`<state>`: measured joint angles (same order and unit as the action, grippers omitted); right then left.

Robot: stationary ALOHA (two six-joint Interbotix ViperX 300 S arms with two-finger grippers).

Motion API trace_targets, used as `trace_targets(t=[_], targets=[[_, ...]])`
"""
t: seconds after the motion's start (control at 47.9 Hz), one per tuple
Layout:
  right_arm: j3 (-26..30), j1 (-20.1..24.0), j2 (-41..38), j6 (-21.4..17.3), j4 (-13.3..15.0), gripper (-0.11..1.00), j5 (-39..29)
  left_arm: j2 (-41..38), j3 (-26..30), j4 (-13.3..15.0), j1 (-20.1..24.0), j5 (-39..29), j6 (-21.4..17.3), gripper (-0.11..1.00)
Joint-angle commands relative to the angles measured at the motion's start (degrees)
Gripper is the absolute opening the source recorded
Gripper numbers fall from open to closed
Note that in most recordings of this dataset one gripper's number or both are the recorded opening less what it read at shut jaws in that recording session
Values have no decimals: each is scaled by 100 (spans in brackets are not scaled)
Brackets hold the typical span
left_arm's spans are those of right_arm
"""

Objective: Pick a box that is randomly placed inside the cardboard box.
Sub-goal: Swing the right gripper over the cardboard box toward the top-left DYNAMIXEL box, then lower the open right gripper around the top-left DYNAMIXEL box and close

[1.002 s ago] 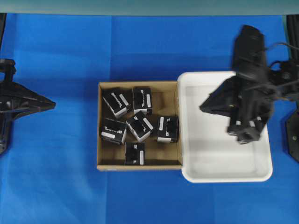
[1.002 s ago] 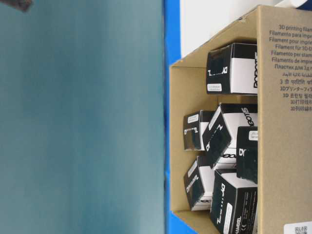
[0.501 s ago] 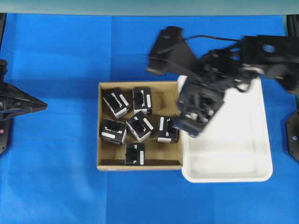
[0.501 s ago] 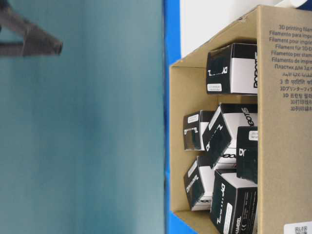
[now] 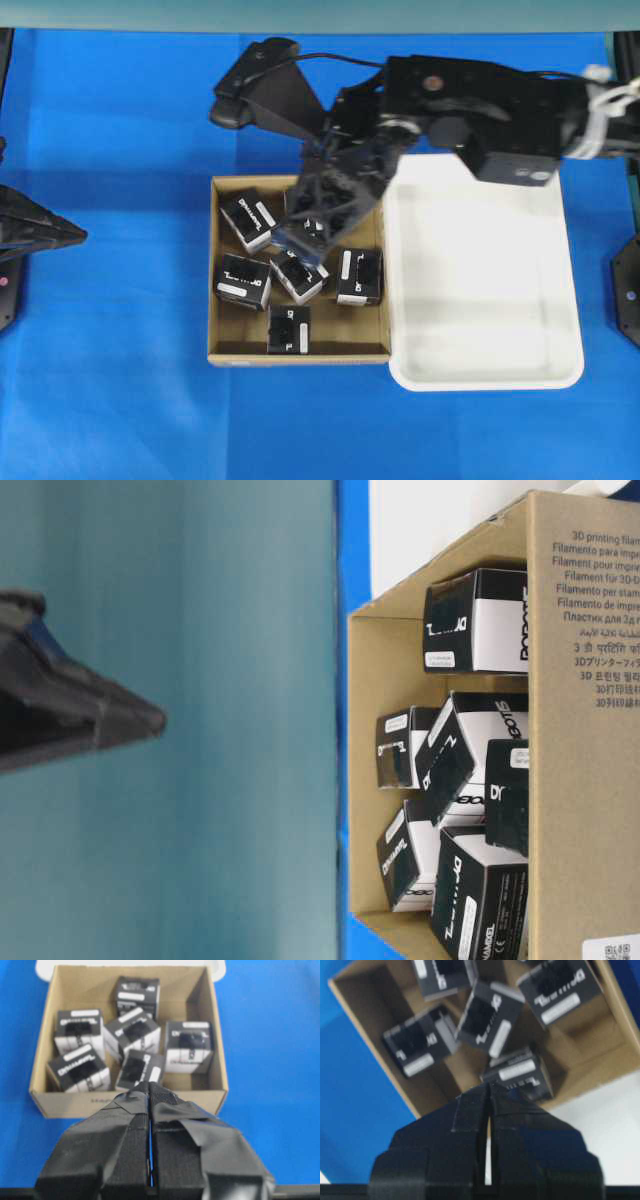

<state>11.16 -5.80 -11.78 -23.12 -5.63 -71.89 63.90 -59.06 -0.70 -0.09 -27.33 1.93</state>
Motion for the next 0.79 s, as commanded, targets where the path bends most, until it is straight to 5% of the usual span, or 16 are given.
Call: trace_targets(t=[0.0,0.417,0.772], targets=[[202,26,-211,-158,-18,3,70,-9,114,-18,-18,9,9,-5],[1072,-44,-1151,-984,79,3,404,343,70,-18,-35,-316,9,-5],[1187,-176,-1521,-1099,114,5,562,422,70,-9,-70,-369,-26,-5]])
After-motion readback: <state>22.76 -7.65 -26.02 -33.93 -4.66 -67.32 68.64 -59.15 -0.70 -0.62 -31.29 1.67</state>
